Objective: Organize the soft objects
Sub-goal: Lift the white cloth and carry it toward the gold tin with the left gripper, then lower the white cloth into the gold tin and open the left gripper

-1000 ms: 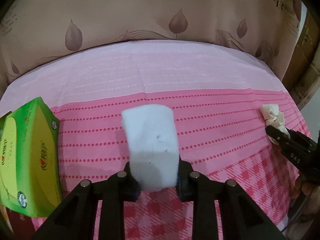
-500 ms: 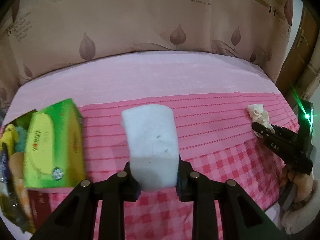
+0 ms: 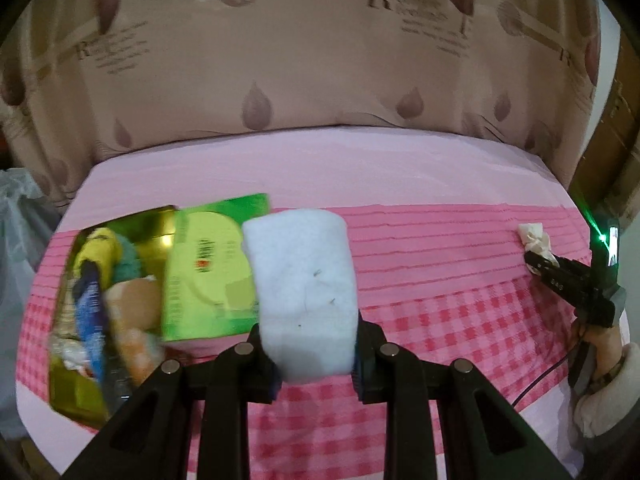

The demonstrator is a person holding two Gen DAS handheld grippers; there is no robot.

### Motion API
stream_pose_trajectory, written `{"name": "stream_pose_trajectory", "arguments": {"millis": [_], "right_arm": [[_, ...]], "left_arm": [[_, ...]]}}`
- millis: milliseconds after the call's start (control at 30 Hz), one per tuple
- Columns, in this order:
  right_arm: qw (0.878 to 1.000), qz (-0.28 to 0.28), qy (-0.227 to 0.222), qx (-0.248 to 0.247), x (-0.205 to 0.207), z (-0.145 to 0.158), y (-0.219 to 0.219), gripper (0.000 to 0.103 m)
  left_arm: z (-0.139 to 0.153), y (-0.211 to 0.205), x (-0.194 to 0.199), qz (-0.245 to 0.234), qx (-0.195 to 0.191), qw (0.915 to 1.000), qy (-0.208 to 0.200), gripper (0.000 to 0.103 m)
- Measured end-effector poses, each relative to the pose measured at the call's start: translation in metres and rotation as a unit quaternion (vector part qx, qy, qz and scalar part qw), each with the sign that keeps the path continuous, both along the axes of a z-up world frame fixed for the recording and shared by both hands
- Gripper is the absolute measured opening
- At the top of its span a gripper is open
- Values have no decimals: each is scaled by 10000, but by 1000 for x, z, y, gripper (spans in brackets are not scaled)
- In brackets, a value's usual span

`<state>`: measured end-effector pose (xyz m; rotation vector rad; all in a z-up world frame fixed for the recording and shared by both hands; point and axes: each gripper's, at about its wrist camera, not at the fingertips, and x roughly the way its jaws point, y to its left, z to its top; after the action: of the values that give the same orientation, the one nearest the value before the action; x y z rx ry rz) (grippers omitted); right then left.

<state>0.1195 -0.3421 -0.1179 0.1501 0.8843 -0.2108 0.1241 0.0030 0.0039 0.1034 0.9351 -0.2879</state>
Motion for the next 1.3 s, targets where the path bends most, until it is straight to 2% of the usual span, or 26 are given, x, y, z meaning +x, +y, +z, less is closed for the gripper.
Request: {"name": "stream_pose_trajectory", "arguments": {"millis": [233,467,700,1133,1300], "right_arm": [[10000,0,4,-14,0,0,0,29],[10000,-1,6,-22,0,0,0,29],[10000,7,8,-38,0,0,1,29],[10000,-2,25,-96,-1,0,1,29],[9999,2,36,-130,-1,0,2,29]], "left_arm": [[16,46,0,378,141,9990,-204,26],[18,93,7,825,273,9959,-238,26],[9,126,20,1153,390,9925,-141,26],[-12,165,41,1420,304,9893,101,26],[-25,179,48,1544,288,9873,239,31]]}}
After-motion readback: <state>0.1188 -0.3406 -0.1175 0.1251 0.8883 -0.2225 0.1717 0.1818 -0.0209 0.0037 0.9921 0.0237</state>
